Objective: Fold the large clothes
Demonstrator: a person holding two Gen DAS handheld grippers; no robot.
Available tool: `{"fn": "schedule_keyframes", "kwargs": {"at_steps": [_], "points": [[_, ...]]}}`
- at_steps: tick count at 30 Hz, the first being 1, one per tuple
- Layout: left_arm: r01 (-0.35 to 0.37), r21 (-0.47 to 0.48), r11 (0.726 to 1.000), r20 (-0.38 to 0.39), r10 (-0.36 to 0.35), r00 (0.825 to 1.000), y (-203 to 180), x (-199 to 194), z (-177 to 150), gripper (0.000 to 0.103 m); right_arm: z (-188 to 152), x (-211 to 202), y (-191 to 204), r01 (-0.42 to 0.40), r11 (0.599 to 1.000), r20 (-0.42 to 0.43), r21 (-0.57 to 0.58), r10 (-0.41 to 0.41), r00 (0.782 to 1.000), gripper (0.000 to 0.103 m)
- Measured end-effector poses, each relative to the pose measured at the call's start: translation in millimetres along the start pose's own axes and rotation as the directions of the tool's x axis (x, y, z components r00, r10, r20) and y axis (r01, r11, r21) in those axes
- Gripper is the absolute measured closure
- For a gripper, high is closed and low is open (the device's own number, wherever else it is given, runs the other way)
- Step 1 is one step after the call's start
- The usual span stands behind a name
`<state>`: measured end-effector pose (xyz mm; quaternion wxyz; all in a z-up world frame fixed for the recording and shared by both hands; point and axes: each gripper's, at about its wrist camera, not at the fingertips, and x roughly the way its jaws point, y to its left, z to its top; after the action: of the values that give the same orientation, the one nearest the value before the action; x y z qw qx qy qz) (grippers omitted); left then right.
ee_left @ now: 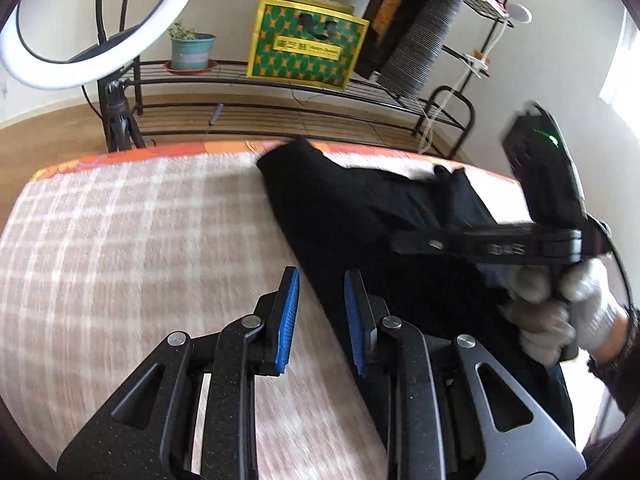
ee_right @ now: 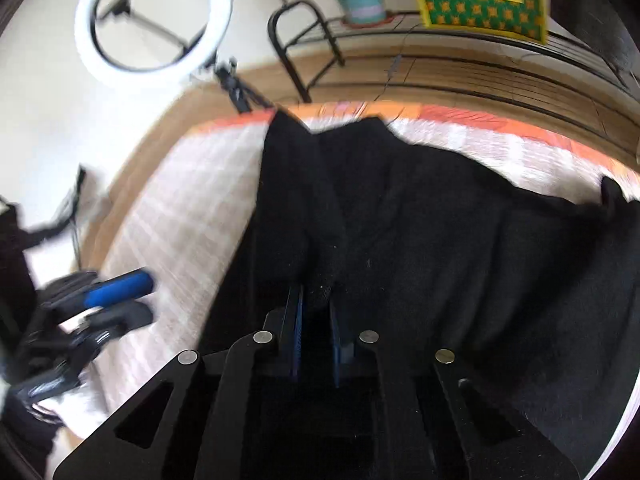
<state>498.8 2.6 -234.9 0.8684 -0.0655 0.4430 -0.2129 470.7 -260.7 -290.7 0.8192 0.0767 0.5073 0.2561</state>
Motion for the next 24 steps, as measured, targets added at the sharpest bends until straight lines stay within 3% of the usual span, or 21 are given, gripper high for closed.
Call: {"fn": "schedule_keyframes", "kwargs": {"at_steps": [3, 7, 11, 16, 18, 21, 24], "points": [[-0.016, 0.016, 1.0, 0.02, 0.015, 1.0, -1, 16, 19, 0.081, -4, -3, -26, 0.006, 0.99, -0.018, 0.138, -0.003, 1.0, 0.095], [-0.029, 0.007, 1.0, 0.02, 0.029, 0.999, -3, 47, 42, 0.081, -6, -6, -11, 0.01, 0.999, 0.002, 0.03, -0.01, 1.0, 0.095], [-0.079, 0.028, 0.996, 0.009, 0.079, 0.997, -8, 79, 58, 0.081, -2, 3, -12, 0.025, 0.996, -0.012, 0.08, -0.024, 1.0, 0.095], [-0.193, 0.087, 0.977, -0.068, 0.199, 0.978, -10, 126, 61, 0.08, 3, 4, -18, 0.146, 0.985, 0.01, 0.088, -0.147, 0.989, 0.097], [-0.214, 0.13, 0.968, -0.032, 0.22, 0.975, -18, 129, 58, 0.079, 4, -3, -21, 0.173, 0.981, 0.044, 0.09, -0.178, 0.983, 0.096], [-0.211, 0.105, 0.972, -0.041, 0.216, 0.976, -16, 128, 62, 0.079, 5, -21, -24, 0.055, 0.992, 0.079, 0.113, -0.064, 0.995, 0.096], [-0.195, 0.081, 0.977, -0.011, 0.197, 0.98, -20, 107, 63, 0.079, 0, -56, -24, 0.009, 0.993, 0.148, 0.119, -0.027, 0.989, 0.095]]}}
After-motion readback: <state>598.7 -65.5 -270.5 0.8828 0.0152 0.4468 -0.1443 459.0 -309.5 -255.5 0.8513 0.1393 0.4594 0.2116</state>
